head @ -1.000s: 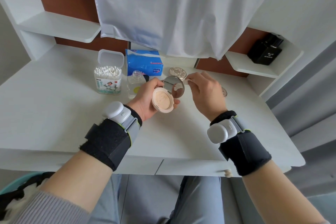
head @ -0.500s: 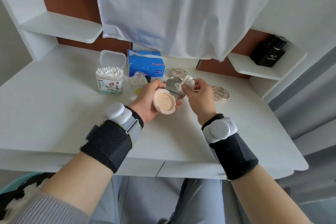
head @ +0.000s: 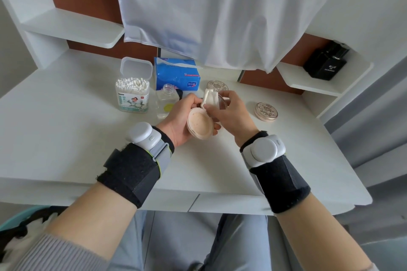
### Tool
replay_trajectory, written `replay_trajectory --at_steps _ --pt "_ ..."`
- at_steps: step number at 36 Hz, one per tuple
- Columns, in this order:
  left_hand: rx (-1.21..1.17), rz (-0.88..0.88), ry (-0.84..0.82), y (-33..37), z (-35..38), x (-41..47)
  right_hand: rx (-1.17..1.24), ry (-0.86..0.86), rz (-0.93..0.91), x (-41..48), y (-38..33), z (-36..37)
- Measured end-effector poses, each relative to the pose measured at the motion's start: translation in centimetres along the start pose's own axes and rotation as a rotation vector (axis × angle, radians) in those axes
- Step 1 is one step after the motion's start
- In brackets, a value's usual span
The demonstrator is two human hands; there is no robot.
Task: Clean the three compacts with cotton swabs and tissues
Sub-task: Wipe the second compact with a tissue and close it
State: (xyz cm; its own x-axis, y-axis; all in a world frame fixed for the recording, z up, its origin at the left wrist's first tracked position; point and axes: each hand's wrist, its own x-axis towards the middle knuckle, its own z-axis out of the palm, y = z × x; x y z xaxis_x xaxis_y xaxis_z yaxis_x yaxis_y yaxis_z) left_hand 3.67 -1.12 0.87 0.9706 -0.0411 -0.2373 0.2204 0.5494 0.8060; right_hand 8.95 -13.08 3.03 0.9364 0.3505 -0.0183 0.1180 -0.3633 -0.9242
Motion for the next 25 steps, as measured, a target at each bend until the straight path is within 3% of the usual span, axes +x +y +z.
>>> replay_trajectory --at_steps 8,18,25 --pt "-0.028 -0.020 0.029 0.0 0.3 -0.2 -0.111 -0.038 0.014 -0.1 1.4 -3.0" --pt "-0.040 -0.035 0.021 0.0 0.2 -0.1 -0.212 0.193 -0.123 1.0 0.6 -2.5" --pt "0.032 -0.010 -0.006 0.1 0.4 -0.5 -0.092 0.143 -0.059 0.9 -0.8 -0.3"
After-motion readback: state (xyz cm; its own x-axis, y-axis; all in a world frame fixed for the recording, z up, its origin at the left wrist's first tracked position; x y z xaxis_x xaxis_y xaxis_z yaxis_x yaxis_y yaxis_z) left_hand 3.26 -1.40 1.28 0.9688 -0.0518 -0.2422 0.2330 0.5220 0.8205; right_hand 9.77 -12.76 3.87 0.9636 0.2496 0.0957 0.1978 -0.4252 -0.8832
